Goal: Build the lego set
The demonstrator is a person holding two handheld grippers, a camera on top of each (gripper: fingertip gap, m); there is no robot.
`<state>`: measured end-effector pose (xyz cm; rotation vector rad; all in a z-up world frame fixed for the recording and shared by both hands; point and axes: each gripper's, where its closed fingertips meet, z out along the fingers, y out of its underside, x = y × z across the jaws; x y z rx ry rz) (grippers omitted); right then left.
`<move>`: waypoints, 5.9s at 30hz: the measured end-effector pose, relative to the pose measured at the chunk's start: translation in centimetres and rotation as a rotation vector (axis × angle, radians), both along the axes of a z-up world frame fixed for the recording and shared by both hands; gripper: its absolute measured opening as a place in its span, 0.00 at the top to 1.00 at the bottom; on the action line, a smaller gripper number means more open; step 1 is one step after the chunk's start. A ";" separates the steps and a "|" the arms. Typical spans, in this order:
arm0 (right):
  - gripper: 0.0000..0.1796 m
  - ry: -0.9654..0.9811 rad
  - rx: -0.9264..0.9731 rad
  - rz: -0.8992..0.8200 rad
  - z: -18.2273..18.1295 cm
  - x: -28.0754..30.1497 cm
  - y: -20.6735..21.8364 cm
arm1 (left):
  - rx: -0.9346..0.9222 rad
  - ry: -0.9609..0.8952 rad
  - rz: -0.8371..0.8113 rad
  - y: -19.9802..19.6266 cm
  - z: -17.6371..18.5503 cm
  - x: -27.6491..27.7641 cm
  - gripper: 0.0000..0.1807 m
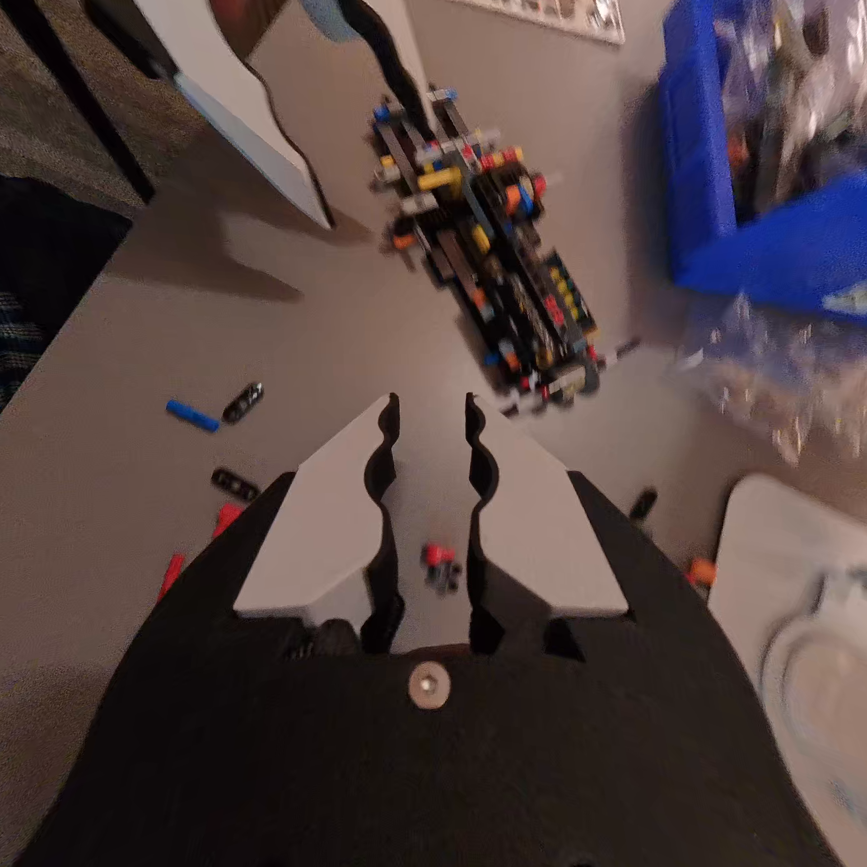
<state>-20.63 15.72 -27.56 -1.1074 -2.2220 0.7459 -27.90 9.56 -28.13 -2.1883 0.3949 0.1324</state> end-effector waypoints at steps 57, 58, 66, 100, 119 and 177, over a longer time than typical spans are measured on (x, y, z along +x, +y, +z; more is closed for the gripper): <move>0.85 -0.163 0.172 0.305 -4.0 -9.1 -2.3 | -0.144 -0.144 -0.193 -1.2 -4.6 -7.3 0.68; 0.83 -0.158 0.179 0.303 -3.5 -8.6 -2.3 | -0.145 -0.148 -0.191 -1.2 -4.6 -7.3 0.67; 0.83 -0.088 0.138 0.172 1.2 -2.0 -0.2 | -0.166 -0.164 -0.201 -1.3 -4.7 -7.2 0.56; 0.89 0.092 -0.046 -0.100 -0.1 9.7 1.4 | -0.194 -0.326 -0.147 -1.1 -4.2 -7.5 0.67; 0.89 0.132 -0.095 -0.090 0.5 10.0 1.0 | -0.295 -0.593 -0.109 -0.2 -3.3 -7.3 0.67; 0.87 -0.132 0.060 -0.492 -4.9 18.7 10.9 | -0.119 -0.270 -0.079 -0.8 -1.8 1.7 0.65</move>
